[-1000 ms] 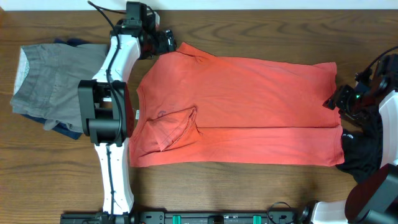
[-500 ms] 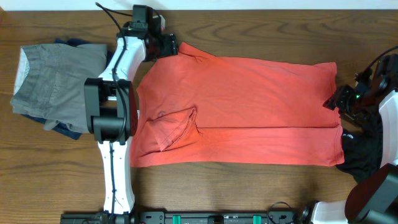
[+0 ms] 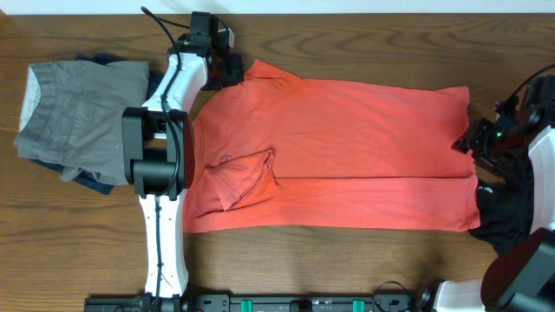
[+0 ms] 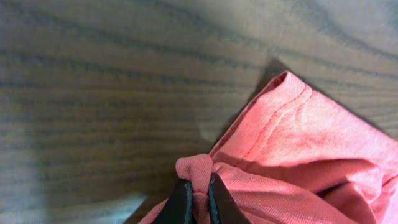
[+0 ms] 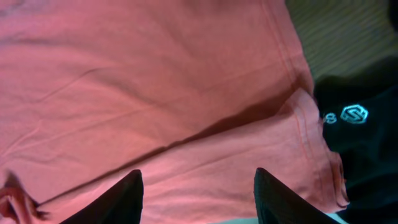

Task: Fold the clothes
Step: 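Move the left gripper to the shirt's far left corner and grasp, then grasp the shirt's far right corner with the right gripper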

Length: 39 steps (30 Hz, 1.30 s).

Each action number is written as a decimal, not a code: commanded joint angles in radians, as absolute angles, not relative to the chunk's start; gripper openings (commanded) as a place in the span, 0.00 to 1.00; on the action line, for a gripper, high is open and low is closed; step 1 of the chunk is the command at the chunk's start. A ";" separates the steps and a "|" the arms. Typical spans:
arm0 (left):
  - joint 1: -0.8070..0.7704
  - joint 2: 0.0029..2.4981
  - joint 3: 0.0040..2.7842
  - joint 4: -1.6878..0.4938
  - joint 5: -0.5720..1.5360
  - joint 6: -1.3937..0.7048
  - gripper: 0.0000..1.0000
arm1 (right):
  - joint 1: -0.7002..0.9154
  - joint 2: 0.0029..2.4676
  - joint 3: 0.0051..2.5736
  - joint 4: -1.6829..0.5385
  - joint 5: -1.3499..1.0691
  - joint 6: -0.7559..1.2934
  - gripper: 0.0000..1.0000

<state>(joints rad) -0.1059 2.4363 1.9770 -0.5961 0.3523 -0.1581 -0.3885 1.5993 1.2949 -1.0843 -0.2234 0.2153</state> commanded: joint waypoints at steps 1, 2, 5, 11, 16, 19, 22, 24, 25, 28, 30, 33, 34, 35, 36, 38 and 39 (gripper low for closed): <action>-0.101 2.348 1.984 -0.650 0.347 -0.167 0.06 | -0.377 1.590 1.310 -1.077 -0.205 0.198 0.57; -0.101 2.333 1.984 -0.672 0.347 -0.173 0.06 | -0.374 1.592 1.310 -1.075 -0.201 0.189 0.58; -0.101 2.291 1.984 -0.741 0.347 -0.181 0.06 | -0.357 1.605 1.310 -1.036 -0.170 0.185 0.61; -0.101 2.270 1.983 -0.825 0.347 -0.181 0.06 | -0.301 1.664 1.310 -0.731 -0.079 0.176 0.61; -0.102 2.270 1.982 -0.841 0.347 -0.181 0.06 | -0.264 1.780 1.310 -0.389 -0.049 0.156 0.59; -0.102 2.270 1.982 -0.851 0.347 -0.181 0.06 | -0.262 1.871 1.310 -0.279 -0.046 0.173 0.60; -0.102 2.270 1.982 -0.852 0.347 -0.181 0.06 | -0.271 1.965 1.310 -0.208 -0.008 0.241 0.60; -0.102 2.270 1.982 -0.853 0.347 -0.181 0.06 | -0.281 2.020 1.310 -0.164 -0.008 0.272 0.60; -0.102 2.270 1.982 -0.856 0.347 -0.181 0.06 | -0.286 2.046 1.310 -0.142 -0.008 0.287 0.61; -0.102 2.270 1.982 -0.872 0.347 -0.181 0.06 | -0.294 2.103 1.310 -0.087 -0.008 0.315 0.61; -0.102 2.270 1.982 -0.881 0.347 -0.180 0.06 | -0.294 2.125 1.310 -0.061 -0.007 0.315 0.61; -0.102 2.270 1.982 -0.885 0.347 -0.180 0.06 | -0.293 2.144 1.310 -0.035 -0.008 0.315 0.61; -0.102 2.270 1.982 -0.885 0.347 -0.180 0.06 | -0.294 2.146 1.310 -0.035 -0.007 0.318 0.61; -0.102 2.270 1.982 -0.885 0.347 -0.180 0.06 | -0.294 2.148 1.310 -0.033 -0.007 0.318 0.61; -0.102 2.270 1.982 -0.885 0.347 -0.180 0.06 | -0.294 2.149 1.310 -0.031 -0.005 0.318 0.61; -0.102 2.270 1.982 -0.885 0.347 -0.180 0.06 | -0.294 2.149 1.310 -0.020 -0.004 0.318 0.61; -0.102 2.270 1.982 -0.886 0.347 -0.180 0.06 | -0.294 2.149 1.310 -0.015 -0.004 0.318 0.60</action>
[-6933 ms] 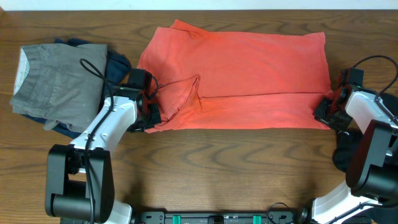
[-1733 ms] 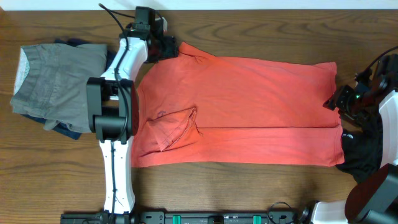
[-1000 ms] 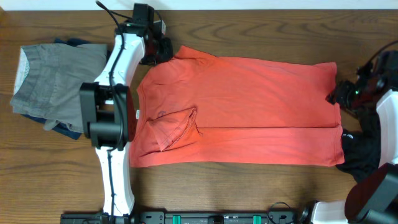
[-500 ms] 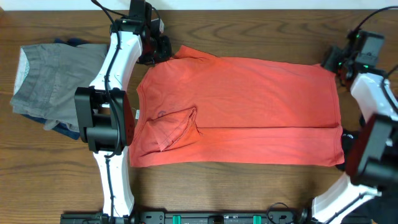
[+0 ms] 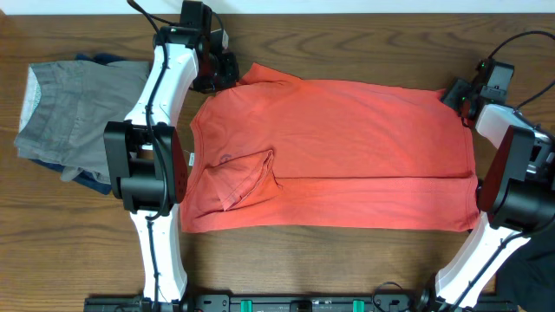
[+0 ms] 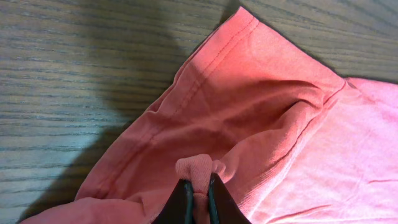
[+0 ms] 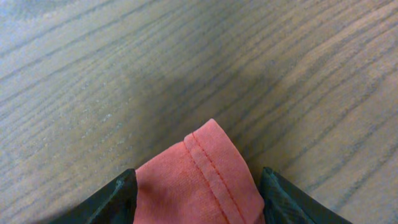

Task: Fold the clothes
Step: 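Grasp the shirt's far right corner with the right gripper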

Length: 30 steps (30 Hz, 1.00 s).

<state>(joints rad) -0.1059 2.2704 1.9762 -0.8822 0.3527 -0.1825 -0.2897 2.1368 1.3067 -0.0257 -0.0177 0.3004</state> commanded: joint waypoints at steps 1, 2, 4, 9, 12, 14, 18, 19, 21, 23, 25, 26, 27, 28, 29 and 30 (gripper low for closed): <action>-0.102 2.270 1.982 -0.886 0.347 -0.180 0.06 | -0.294 2.149 1.310 -0.014 -0.004 0.318 0.58; -0.102 2.270 1.982 -0.888 0.347 -0.180 0.06 | -0.293 2.149 1.310 -0.014 -0.004 0.319 0.52; -0.102 2.270 1.982 -0.890 0.347 -0.181 0.06 | -0.288 2.152 1.310 -0.015 0.002 0.322 0.31; -0.101 2.270 1.982 -0.888 0.347 -0.181 0.06 | -0.288 2.154 1.310 -0.039 0.044 0.382 0.01; -0.099 2.267 1.982 -0.893 0.347 -0.181 0.06 | -0.292 2.143 1.311 -0.065 0.046 0.382 0.01; -0.093 2.256 1.982 -0.897 0.348 -0.182 0.06 | -0.302 2.123 1.311 -0.080 0.045 0.389 0.01; -0.071 2.202 1.982 -0.905 0.348 -0.196 0.06 | -0.325 2.053 1.311 -0.107 0.045 0.389 0.01; -0.064 2.183 1.982 -0.913 0.348 -0.197 0.06 | -0.329 2.028 1.311 -0.122 0.045 0.389 0.01; -0.053 2.144 1.982 -0.938 0.348 -0.197 0.06 | -0.334 1.974 1.311 -0.157 0.045 0.388 0.01; -0.044 2.107 1.982 -0.975 0.348 -0.196 0.06 | -0.335 1.921 1.311 -0.207 0.045 0.385 0.01; -0.038 2.072 1.982 -1.028 0.348 -0.196 0.06 | -0.334 1.862 1.311 -0.284 0.041 0.380 0.01; -0.036 2.055 1.982 -1.063 0.348 -0.196 0.06 | -0.334 1.832 1.311 -0.332 0.041 0.376 0.01; -0.035 2.041 1.982 -1.097 0.348 -0.196 0.06 | -0.334 1.806 1.311 -0.378 0.041 0.369 0.01; -0.033 2.026 1.982 -1.141 0.347 -0.196 0.06 | -0.334 1.777 1.311 -0.434 0.041 0.361 0.01; -0.031 2.014 1.982 -1.182 0.347 -0.195 0.06 | -0.334 1.753 1.311 -0.484 0.041 0.353 0.01; -0.027 1.998 1.982 -1.251 0.347 -0.190 0.06 | -0.334 1.718 1.311 -0.563 0.042 0.342 0.01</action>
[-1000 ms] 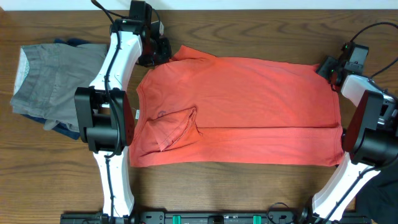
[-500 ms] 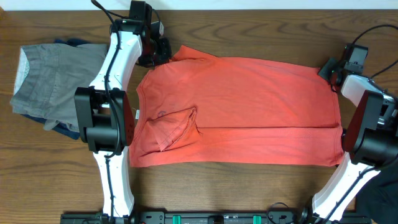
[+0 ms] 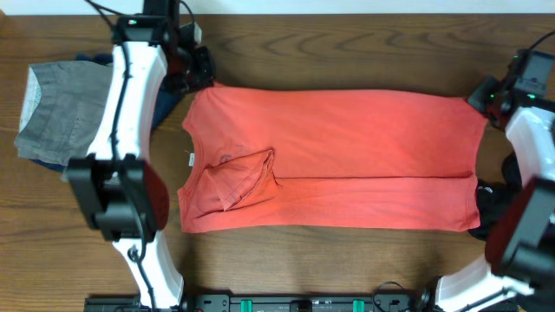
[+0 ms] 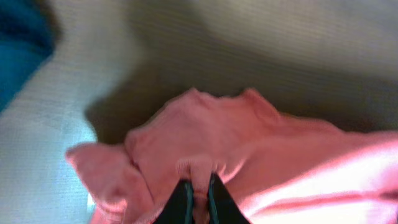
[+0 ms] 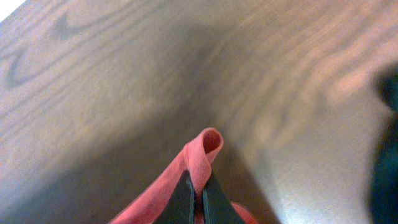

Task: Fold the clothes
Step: 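Grasp the shirt's far right corner with the right gripper, then fold the far half of the shirt toward the near edge with both grippers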

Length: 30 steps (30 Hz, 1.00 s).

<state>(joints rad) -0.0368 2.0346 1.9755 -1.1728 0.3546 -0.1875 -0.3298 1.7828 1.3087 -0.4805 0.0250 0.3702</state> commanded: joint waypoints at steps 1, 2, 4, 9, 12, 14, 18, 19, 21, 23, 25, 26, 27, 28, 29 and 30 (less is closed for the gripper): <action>-0.024 1.990 1.982 -1.287 0.347 -0.186 0.06 | -0.334 1.700 1.311 -0.606 0.042 0.333 0.01; -0.020 1.983 1.982 -1.331 0.346 -0.180 0.06 | -0.334 1.678 1.311 -0.667 0.042 0.324 0.01; -0.010 1.975 1.982 -1.430 0.339 -0.172 0.06 | -0.334 1.642 1.311 -0.780 0.051 0.316 0.01; -0.008 1.975 1.956 -1.568 0.237 -0.159 0.06 | -0.334 1.620 1.311 -0.991 0.069 0.275 0.01; -0.006 1.975 1.913 -1.601 0.234 -0.114 0.06 | -0.334 1.622 1.306 -1.096 0.159 0.278 0.01; -0.005 1.975 1.877 -1.623 0.218 -0.097 0.06 | -0.336 1.622 1.306 -1.144 0.224 0.295 0.01; -0.005 1.975 1.812 -1.641 0.172 -0.097 0.06 | -0.343 1.622 1.306 -1.216 0.319 0.326 0.01; -0.005 1.975 1.796 -1.641 0.175 -0.098 0.06 | -0.349 1.622 1.306 -1.225 0.323 0.326 0.01; -0.005 1.975 1.763 -1.641 0.175 -0.098 0.06 | -0.361 1.622 1.305 -1.232 0.326 0.325 0.01; -0.005 1.975 1.722 -1.640 0.175 -0.098 0.06 | -0.371 1.622 1.305 -1.235 0.326 0.325 0.01; -0.006 1.975 1.684 -1.633 0.175 -0.097 0.06 | -0.374 1.622 1.305 -1.239 0.326 0.325 0.01; -0.006 1.975 1.658 -1.626 0.175 -0.098 0.06 | -0.374 1.622 1.305 -1.243 0.325 0.325 0.01; -0.006 1.975 1.641 -1.621 0.175 -0.098 0.06 | -0.373 1.622 1.305 -1.246 0.324 0.325 0.04; -0.006 1.975 1.623 -1.620 0.175 -0.098 0.06 | -0.374 1.622 1.305 -1.251 0.324 0.325 0.14; -0.006 1.975 1.610 -1.621 0.175 -0.098 0.06 | -0.374 1.622 1.305 -1.258 0.324 0.325 0.23; -0.006 1.975 1.597 -1.630 0.175 -0.099 0.09 | -0.374 1.622 1.305 -1.266 0.325 0.325 0.26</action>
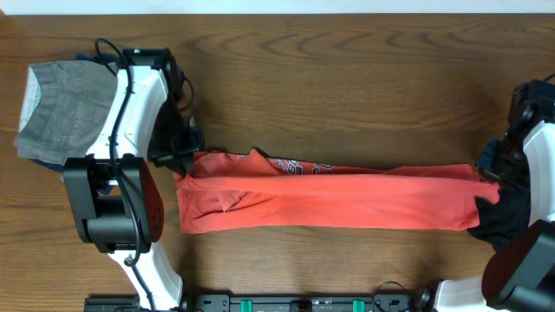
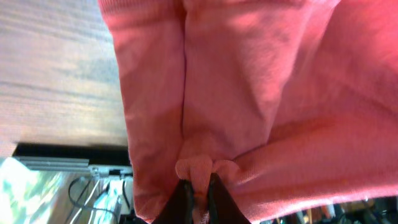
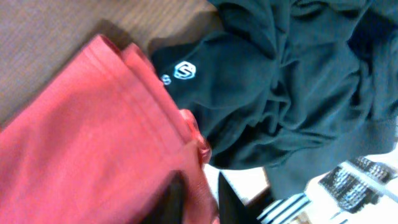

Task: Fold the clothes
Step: 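Fold the far half of the shirt toward the near edge with both grippers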

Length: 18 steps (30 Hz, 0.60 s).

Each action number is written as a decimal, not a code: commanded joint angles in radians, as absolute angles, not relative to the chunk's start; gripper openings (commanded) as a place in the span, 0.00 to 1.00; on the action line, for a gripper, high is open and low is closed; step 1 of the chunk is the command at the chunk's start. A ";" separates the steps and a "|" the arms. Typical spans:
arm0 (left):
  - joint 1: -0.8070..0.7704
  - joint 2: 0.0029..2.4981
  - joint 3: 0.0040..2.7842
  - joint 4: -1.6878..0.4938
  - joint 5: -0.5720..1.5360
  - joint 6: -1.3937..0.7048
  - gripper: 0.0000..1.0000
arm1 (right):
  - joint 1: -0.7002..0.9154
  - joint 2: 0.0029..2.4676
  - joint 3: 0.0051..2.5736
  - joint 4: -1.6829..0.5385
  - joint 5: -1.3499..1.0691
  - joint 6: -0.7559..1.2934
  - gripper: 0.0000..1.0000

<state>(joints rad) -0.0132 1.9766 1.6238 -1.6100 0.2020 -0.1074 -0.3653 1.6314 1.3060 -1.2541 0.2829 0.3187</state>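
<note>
The red shirt (image 1: pixel 329 199) lies as a long narrow band across the table's near half, its far edge brought over toward the near edge, with a strip of print showing along the top. My left gripper (image 1: pixel 179 163) is shut on the shirt's left end; the left wrist view has red cloth (image 2: pixel 249 93) pinched between the fingers. My right gripper (image 1: pixel 492 176) is shut on the shirt's right end, and red fabric (image 3: pixel 93 143) fills the right wrist view.
A folded grey garment (image 1: pixel 69 104) on blue cloth sits at the far left. A black garment (image 1: pixel 507 217) with a small white logo (image 3: pixel 183 70) lies at the right edge, beside the shirt's right end.
Both grippers have moved toward the near side with the shirt's far edge. The shirt was spread wide; now it is a narrow band folded lengthwise.
The left gripper held the shirt's far-left corner while the right one hovered open over the right end. Then the right gripper stood at the far-right corner, then shut on it, the far edge stretched straight. Now both ends are brought near and the shirt is folded over.
</note>
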 commanded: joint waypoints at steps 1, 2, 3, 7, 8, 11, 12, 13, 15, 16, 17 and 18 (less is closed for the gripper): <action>-0.006 1.975 1.589 -1.649 0.175 -0.102 0.16 | -0.374 1.622 1.305 -1.272 0.325 0.325 0.25; -0.006 1.975 1.584 -1.668 0.175 -0.109 0.24 | -0.374 1.622 1.305 -1.274 0.325 0.325 0.25; -0.006 1.975 1.583 -1.684 0.175 -0.118 0.28 | -0.374 1.622 1.305 -1.275 0.324 0.325 0.25; -0.006 1.970 1.583 -1.691 0.175 -0.128 0.64 | -0.374 1.622 1.305 -1.277 0.318 0.324 0.26; -0.006 1.969 1.583 -1.691 0.175 -0.128 0.68 | -0.374 1.622 1.305 -1.278 0.313 0.324 0.27; -0.006 1.967 1.583 -1.691 0.175 -0.128 0.68 | -0.374 1.622 1.305 -1.280 0.285 0.323 0.28; -0.006 1.967 1.583 -1.690 0.175 -0.128 0.68 | -0.374 1.622 1.304 -1.279 0.268 0.315 0.29; -0.006 1.967 1.583 -1.685 0.175 -0.128 0.68 | -0.374 1.622 1.304 -1.279 0.247 0.302 0.31; -0.008 1.967 1.583 -1.664 0.177 -0.128 0.68 | -0.374 1.622 1.302 -1.277 0.217 0.274 0.32; -0.010 1.967 1.583 -1.655 0.186 -0.128 0.68 | -0.374 1.622 1.300 -1.275 0.209 0.264 0.33; -0.012 1.967 1.583 -1.636 0.207 -0.128 0.68 | -0.374 1.622 1.296 -1.274 0.202 0.253 0.34; -0.014 1.967 1.583 -1.624 0.221 -0.127 0.68 | -0.374 1.622 1.292 -1.274 0.201 0.253 0.35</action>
<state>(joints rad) -0.0132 1.9766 1.5848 -1.6100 0.1886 -0.1268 -0.3683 1.6314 1.3060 -1.2762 0.2359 0.2893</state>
